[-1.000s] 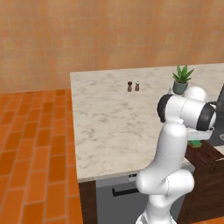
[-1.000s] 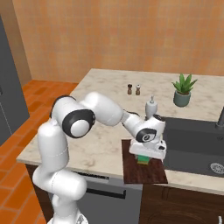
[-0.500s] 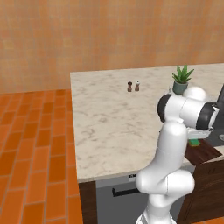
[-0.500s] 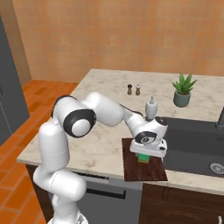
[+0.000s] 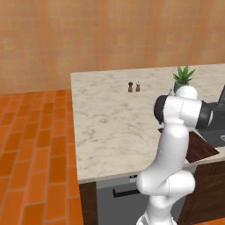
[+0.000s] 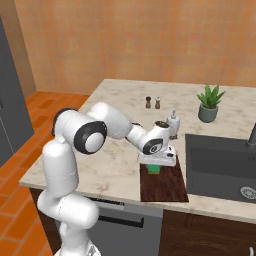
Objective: Pick up the sponge from the counter and clean the cutting board by briefly scrubbing or pressing down on the cutting board. Once finished, release the sponge.
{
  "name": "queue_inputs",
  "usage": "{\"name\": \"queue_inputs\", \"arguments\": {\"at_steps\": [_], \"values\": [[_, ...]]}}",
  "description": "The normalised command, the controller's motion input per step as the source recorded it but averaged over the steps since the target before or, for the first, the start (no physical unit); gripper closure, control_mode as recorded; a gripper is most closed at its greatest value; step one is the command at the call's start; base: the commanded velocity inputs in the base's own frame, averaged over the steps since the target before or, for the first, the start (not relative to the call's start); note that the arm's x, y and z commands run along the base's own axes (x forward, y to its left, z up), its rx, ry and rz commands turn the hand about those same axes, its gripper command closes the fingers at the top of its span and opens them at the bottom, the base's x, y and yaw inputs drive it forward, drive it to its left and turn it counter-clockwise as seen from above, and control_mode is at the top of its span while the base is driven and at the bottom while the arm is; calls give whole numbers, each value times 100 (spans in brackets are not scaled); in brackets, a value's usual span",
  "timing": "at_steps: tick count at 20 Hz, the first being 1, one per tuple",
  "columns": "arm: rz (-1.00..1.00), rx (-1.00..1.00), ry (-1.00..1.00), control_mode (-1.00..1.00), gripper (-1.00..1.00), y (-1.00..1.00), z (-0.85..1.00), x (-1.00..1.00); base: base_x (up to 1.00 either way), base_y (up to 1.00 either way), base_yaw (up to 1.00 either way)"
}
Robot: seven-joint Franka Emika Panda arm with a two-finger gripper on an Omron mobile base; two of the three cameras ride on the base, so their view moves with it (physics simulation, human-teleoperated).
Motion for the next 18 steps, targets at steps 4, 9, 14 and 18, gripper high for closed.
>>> {"name": "queue_inputs", "arguments": {"at_steps": [4,9,14,18], "values": [[0,-2,10,-100,100,94,-8,100,0,0,0],[0,6,-7,-100,100,-21,38,53,0,0,0],[0,3,0,-100,100,-37,43,1,0,0,0],[0,0,1,-100,-100,0,18,-54,0,0,0]]}}
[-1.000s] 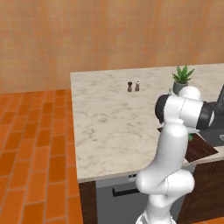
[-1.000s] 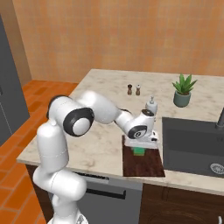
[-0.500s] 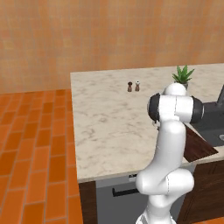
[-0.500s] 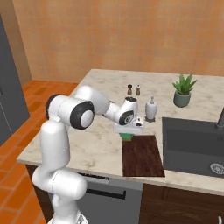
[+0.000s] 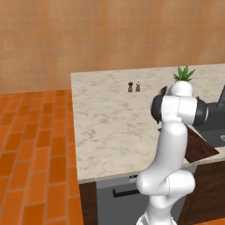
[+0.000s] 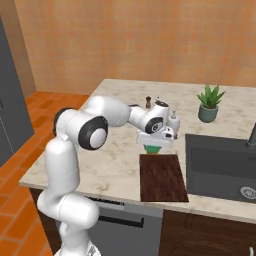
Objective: Pick up the sponge from the counter and clean the cutting board by briefly scrubbing or pressing down on the cutting board. Once finished, release the sponge.
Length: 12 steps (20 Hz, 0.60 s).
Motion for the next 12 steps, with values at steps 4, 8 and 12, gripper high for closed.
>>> {"name": "queue_inputs", "arguments": {"at_steps": [4,8,12], "values": [[-4,0,0,-100,-100,-28,10,-88,0,0,0],[-2,0,1,-100,-100,-28,1,-64,0,0,0],[0,0,4,-100,-100,36,8,33,0,0,0]]}}
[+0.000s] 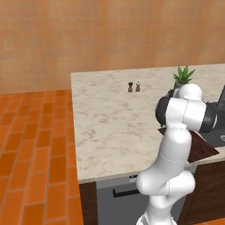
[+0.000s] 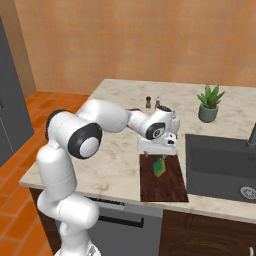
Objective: Pick up the sponge from the counter and clean the cutting board by briefly scrubbing or pressing down on the cutting board. Once finished, release the sponge.
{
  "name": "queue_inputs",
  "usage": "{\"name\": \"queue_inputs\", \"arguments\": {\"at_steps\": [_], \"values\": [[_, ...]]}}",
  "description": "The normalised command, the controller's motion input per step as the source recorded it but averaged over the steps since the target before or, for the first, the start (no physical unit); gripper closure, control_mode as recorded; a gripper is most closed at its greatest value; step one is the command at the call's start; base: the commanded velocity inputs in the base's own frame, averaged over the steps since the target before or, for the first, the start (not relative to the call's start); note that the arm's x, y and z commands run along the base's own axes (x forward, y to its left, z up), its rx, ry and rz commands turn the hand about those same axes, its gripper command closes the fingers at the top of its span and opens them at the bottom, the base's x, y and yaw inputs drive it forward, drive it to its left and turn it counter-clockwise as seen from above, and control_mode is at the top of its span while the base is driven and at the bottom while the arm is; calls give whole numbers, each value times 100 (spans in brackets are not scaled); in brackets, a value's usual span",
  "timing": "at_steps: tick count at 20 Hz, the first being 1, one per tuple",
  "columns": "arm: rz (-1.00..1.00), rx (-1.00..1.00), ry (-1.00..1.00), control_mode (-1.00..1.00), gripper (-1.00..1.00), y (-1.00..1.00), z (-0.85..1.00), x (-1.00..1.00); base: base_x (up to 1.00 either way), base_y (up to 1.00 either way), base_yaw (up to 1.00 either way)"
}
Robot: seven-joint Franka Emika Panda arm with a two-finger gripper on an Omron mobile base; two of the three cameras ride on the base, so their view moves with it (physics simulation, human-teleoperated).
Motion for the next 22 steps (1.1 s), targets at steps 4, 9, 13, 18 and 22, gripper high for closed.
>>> {"name": "queue_inputs", "arguments": {"at_steps": [4,9,13,18,22], "values": [[0,0,-1,-100,-100,32,72,2,0,0,0],[4,-1,-1,-100,-100,78,100,-36,0,0,0],[9,-9,17,-100,-100,100,100,-61,0,0,0],[14,-17,8,-100,-100,100,46,-63,0,0,0],[3,-2,-26,-100,-100,100,19,-98,0,0,0]]}}
